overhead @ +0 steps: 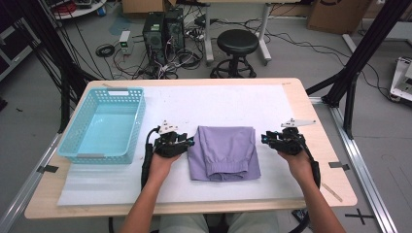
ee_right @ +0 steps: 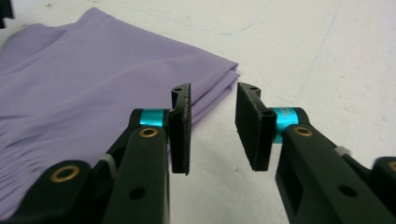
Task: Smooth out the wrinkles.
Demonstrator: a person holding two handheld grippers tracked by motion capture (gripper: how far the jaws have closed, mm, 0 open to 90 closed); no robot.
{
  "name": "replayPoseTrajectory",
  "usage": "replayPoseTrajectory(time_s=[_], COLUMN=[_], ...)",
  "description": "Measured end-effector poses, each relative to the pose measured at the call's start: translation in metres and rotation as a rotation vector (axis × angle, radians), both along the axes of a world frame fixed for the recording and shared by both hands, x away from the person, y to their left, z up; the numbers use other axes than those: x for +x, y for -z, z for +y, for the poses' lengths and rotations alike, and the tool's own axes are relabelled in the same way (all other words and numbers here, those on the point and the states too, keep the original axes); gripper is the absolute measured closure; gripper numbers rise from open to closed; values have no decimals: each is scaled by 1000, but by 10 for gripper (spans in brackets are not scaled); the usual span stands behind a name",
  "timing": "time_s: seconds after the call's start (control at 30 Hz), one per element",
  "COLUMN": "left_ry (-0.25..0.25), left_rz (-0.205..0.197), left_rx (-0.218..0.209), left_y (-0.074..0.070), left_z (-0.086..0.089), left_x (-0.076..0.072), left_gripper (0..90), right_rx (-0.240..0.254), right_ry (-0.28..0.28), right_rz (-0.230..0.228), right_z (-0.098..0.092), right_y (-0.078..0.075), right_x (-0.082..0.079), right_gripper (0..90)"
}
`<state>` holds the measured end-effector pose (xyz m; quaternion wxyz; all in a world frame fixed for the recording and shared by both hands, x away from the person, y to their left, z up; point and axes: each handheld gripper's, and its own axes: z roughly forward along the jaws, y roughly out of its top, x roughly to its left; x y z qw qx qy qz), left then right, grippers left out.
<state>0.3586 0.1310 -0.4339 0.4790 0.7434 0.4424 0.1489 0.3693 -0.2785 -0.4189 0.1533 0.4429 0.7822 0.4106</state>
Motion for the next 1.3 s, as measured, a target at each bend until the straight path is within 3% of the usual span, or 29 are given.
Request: replayPoseTrajectory(time_s=[0.27,0.5,0.57,0.73,0.83,0.9,1.03,1.13,1.2,1.3], left_ry=[17,37,34,31,32,35,32,31,28,23], left_rz=[-19,-10,-13,-8,-5,-3,-3,-5,-7,-6], left_rx=[1,16,11,9,10,14,12,13,12,12], left_y=[3,8,7,7,8,8,9,8,8,10], left_z=[1,-3,-3,-1,-1,-2,-2,-1,0,1], left_x=[-6,-6,-6,-6,-5,-5,-5,-6,-6,-6], left_gripper=[606,609,612,615,615,615,616,615,615,614], right_rx=[-69,-63,-73,-38,-10,-31,-53,-33,-10,-13], right_ry=[32,14,19,21,-1,-25,-39,-8,23,27], right_rz=[54,71,106,159,169,155,139,130,130,168], right_z=[5,18,21,22,24,27,30,27,24,22], right_y=[9,8,10,18,20,19,18,16,14,16], right_x=[30,50,57,66,70,70,70,70,69,71], right_gripper=[732,712,692,697,828,900,900,900,777,742])
